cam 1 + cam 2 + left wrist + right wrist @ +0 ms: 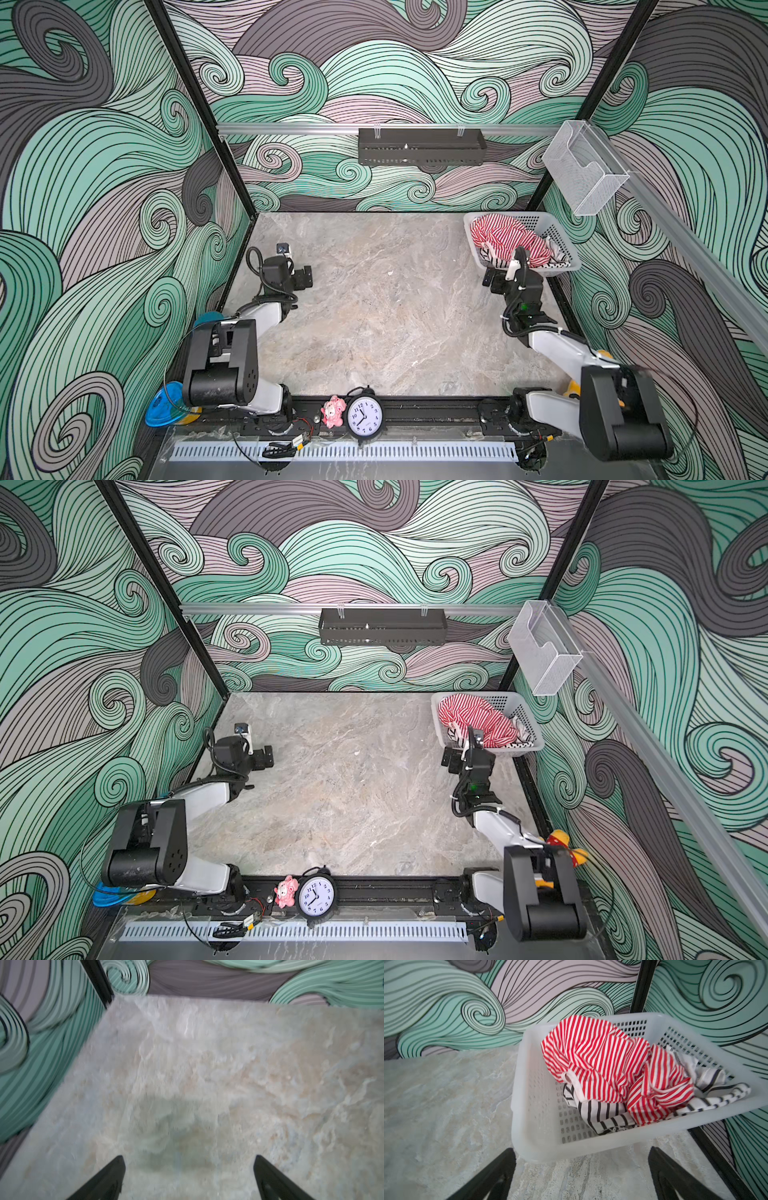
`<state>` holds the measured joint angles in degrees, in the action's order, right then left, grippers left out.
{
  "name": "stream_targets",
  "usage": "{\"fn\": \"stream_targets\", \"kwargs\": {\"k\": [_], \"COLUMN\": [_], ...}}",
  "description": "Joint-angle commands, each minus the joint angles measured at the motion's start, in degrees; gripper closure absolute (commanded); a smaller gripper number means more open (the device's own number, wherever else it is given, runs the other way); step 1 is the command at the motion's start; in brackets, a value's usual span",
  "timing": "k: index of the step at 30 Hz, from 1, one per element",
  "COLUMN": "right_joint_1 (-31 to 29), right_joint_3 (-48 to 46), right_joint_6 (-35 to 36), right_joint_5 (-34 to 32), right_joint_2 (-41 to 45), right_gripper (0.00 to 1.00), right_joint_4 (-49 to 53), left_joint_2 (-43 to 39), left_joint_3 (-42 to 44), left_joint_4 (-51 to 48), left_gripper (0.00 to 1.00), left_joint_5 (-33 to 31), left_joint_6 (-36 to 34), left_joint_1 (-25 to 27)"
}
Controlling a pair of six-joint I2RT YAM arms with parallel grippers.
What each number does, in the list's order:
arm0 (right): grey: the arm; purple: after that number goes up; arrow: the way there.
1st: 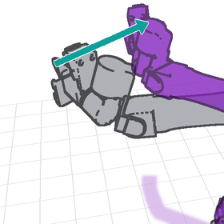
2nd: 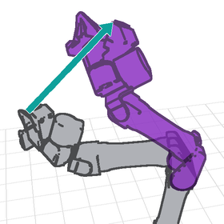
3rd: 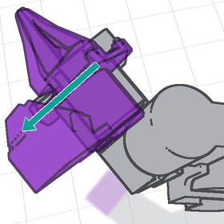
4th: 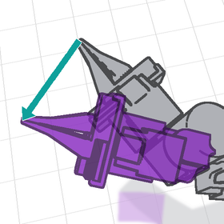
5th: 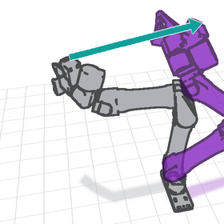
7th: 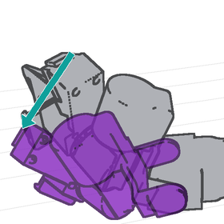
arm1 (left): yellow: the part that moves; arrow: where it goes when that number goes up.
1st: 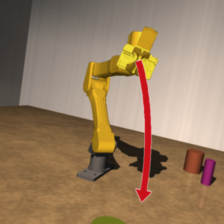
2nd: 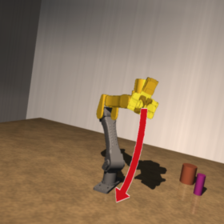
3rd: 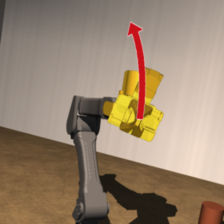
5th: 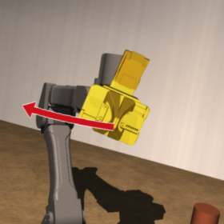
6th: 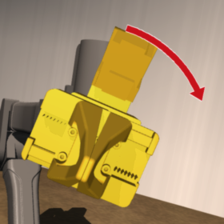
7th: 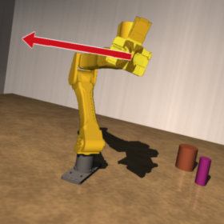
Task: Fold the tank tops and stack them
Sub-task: 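Reach the right gripper into the basket and grasp the red striped tank top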
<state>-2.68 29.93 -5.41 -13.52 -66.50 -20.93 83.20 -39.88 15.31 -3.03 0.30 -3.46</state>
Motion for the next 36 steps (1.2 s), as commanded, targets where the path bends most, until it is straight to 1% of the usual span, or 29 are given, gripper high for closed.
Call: {"fn": "stream_targets", "kwargs": {"k": [1, 4, 6, 7, 9, 10, 12, 14, 16, 18, 20, 22, 25, 30, 34, 36], "right_joint_1": [-0.1, 0.3, 0.5, 0.8, 1.3, 2.2, 5.3, 8.3, 11.4, 13.0, 14.2, 15.3, 16.7, 16.9, 17.1, 17.1], "right_joint_3": [6.0, 13.0, 20.5, 24.3, 30.1, 33.1, 38.9, 45.4, 53.1, 60.0, 64.9, 68.7, 72.4, 76.3, 77.6, 78.3], "right_joint_6": [-8.5, -19.2, -25.4, -24.8, -20.9, -20.4, -18.0, -18.8, -18.2, -17.4, -16.2, -15.5, -15.0, -12.3, -11.5, -11.0], "right_joint_5": [-4.6, -10.8, -13.8, -11.8, -8.1, -7.7, -2.5, -2.5, 0.1, 0.9, 1.2, 2.6, 4.0, 0.7, -0.8, -0.9], "right_joint_2": [4.5, 5.5, 3.8, 2.6, 0.6, -0.8, -4.8, -10.9, -18.5, -26.0, -32.5, -38.1, -44.2, -50.1, -53.2, -55.0], "right_gripper": [0.00, 0.00, 0.00, 0.00, 0.00, 0.00, 0.00, 0.00, 0.00, 0.00, 0.01, 0.03, 0.07, 0.13, 0.23, 0.23], "right_joint_4": [26.3, 41.8, 52.5, 55.2, 57.4, 58.1, 58.8, 62.1, 65.8, 69.0, 70.1, 70.7, 71.5, 71.3, 71.4, 71.5], "left_joint_2": [-3.7, -5.5, -6.1, -6.2, -6.1, -5.9, -5.6, -5.2, -4.8, -4.9, -5.1, -5.5, -6.5, -8.2, -7.9, -7.6], "left_joint_3": [-6.7, -9.3, -11.6, -12.8, -15.0, -16.4, -18.9, -21.1, -22.6, -22.8, -22.2, -21.3, -20.1, -16.6, -15.9, -16.3], "left_joint_4": [-18.0, -23.5, -27.8, -29.9, -33.4, -35.4, -39.0, -42.4, -45.5, -47.2, -48.2, -48.9, -49.6, -48.7, -48.7, -49.0], "left_gripper": [0.03, 0.04, 0.05, 0.06, 0.07, 0.07, 0.08, 0.10, 0.14, 0.16, 0.16, 0.17, 0.17, 0.17, 0.17, 0.17], "left_joint_5": [1.9, 3.4, 6.8, 9.3, 12.7, 14.1, 15.7, 17.8, 19.5, 20.1, 20.3, 20.2, 19.4, 19.1, 18.6, 18.5], "left_joint_6": [-2.2, -3.3, -5.4, -6.9, -7.5, -7.4, -7.0, -7.1, -7.4, -7.7, -8.1, -8.6, -8.9, -8.7, -8.9, -8.6], "left_joint_1": [0.4, 0.4, 0.4, 0.4, 0.4, 0.5, 0.5, 0.5, 0.6, 0.6, 0.7, 0.8, 1.0, 0.9, 1.0, 1.0]}}
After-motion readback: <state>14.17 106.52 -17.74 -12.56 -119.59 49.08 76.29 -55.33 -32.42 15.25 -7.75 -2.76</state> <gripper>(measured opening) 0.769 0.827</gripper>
